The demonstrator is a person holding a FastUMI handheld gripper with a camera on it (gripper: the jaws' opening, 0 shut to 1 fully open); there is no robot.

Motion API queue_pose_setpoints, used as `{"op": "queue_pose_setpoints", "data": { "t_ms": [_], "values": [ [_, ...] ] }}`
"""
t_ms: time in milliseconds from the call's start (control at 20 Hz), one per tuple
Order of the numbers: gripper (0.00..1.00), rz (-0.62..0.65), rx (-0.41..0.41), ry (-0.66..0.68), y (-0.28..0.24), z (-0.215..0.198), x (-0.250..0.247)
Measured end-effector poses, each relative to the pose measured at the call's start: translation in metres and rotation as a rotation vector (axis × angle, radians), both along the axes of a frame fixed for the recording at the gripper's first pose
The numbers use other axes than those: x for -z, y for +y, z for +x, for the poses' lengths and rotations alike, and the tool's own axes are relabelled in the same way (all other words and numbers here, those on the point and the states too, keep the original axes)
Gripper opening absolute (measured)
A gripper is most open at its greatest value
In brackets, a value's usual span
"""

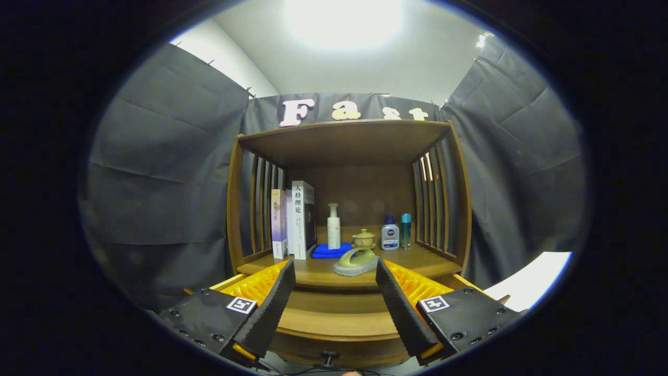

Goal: Pull open the drawer, take out the items inside it, and place them on the countertop above the cabinet.

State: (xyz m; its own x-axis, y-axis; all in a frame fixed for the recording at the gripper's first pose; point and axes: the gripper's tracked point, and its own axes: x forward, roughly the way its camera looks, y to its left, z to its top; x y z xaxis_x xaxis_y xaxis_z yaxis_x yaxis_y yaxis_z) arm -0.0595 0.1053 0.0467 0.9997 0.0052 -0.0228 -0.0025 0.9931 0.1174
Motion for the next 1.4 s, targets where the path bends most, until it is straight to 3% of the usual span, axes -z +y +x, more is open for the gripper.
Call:
{"op": "queue_pose_setpoints", "data": {
  "t_ms": [800, 1200, 1400],
  "values": [
    [0.98, -0.035, -0.018, 0.201, 0.005, -0.055, 0.115],
    [0.98, -0.053, -0.033, 0.285, 0.019, -0.048, 0.157],
    [0.98, -0.021, 0.004, 0.295, 0.018, -0.04, 0.159]
  ]
}}
